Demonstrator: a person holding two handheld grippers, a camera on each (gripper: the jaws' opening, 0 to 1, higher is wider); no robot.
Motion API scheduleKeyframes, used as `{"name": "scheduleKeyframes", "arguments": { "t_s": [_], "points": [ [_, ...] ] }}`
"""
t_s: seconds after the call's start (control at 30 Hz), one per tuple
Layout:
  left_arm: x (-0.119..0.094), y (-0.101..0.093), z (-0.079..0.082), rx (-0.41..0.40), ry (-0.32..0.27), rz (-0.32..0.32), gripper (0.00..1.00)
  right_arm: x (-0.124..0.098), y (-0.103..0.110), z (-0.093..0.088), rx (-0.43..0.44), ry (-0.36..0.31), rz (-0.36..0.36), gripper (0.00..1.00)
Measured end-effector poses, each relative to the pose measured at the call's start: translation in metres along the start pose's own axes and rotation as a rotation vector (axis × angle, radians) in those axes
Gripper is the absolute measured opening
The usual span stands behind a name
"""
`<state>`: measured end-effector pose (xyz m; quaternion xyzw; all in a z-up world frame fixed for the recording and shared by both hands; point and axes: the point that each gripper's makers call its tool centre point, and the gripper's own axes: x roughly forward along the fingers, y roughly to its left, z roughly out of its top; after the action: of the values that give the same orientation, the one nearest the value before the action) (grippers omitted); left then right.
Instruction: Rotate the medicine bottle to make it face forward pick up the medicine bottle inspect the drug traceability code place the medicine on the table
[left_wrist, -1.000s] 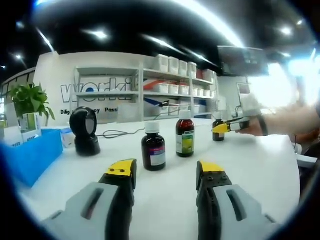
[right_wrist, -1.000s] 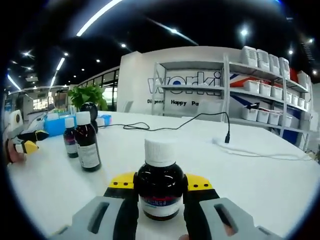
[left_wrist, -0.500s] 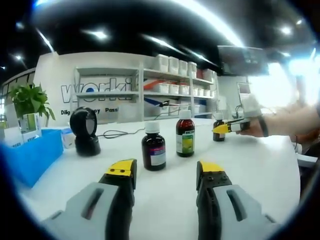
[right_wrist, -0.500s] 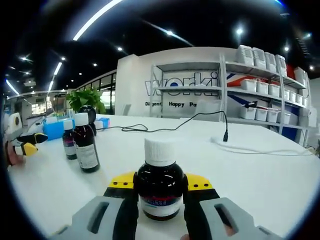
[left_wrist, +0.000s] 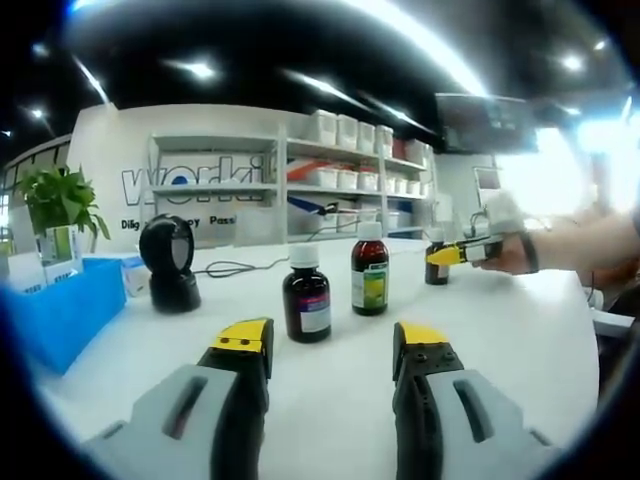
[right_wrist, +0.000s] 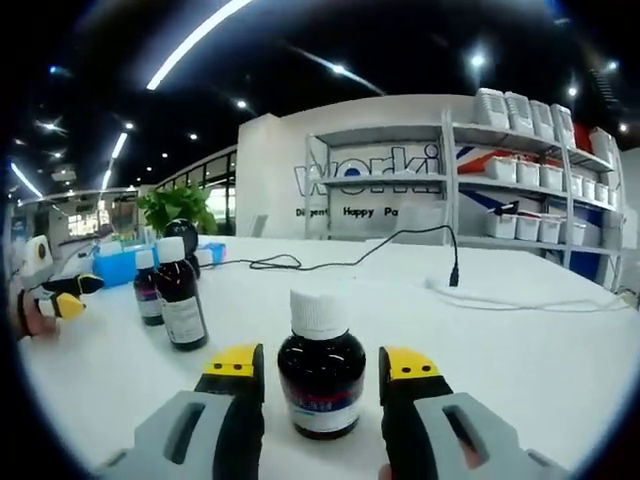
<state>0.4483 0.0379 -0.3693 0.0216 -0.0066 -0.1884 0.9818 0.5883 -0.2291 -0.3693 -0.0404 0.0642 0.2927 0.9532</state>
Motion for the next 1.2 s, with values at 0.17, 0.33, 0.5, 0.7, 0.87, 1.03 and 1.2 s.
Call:
{"name": "scheduleKeyframes", "arguments": {
  "t_s": [0.17, 0.33, 0.5, 0.7, 0.87, 1.03, 1.2],
  "points": [
    [0.000, -0.001, 0.000, 0.000, 0.000, -0.001, 0.39, -0.014, 0.003, 0.027, 0.005, -0.073, 0.018, 0.50],
    [0.000, 0.000, 0.001, -0.003, -0.004, -0.001, 0.39, -0.027, 0.013, 0.044, 0.008, -0.103, 0.028, 0.50],
    [0.001, 0.000, 0.001, -0.014, -0.005, -0.008, 0.39, -0.049, 0.014, 0.063, -0.026, -0.141, -0.001, 0.49],
    [0.000, 0.002, 0.002, -0.028, -0.015, -0.007, 0.39, -0.072, 0.018, 0.078, -0.031, -0.172, -0.006, 0.47],
    [-0.002, 0.005, 0.004, -0.035, -0.027, 0.006, 0.39, -0.093, 0.020, 0.078, -0.030, -0.170, -0.002, 0.47],
    [-0.002, 0.006, 0.005, -0.029, -0.028, 0.012, 0.39, -0.118, 0.026, 0.072, -0.019, -0.180, 0.002, 0.46],
    [-0.002, 0.006, 0.005, -0.032, -0.030, 0.018, 0.39, -0.128, 0.033, 0.052, 0.011, -0.213, -0.002, 0.46]
  ]
}}
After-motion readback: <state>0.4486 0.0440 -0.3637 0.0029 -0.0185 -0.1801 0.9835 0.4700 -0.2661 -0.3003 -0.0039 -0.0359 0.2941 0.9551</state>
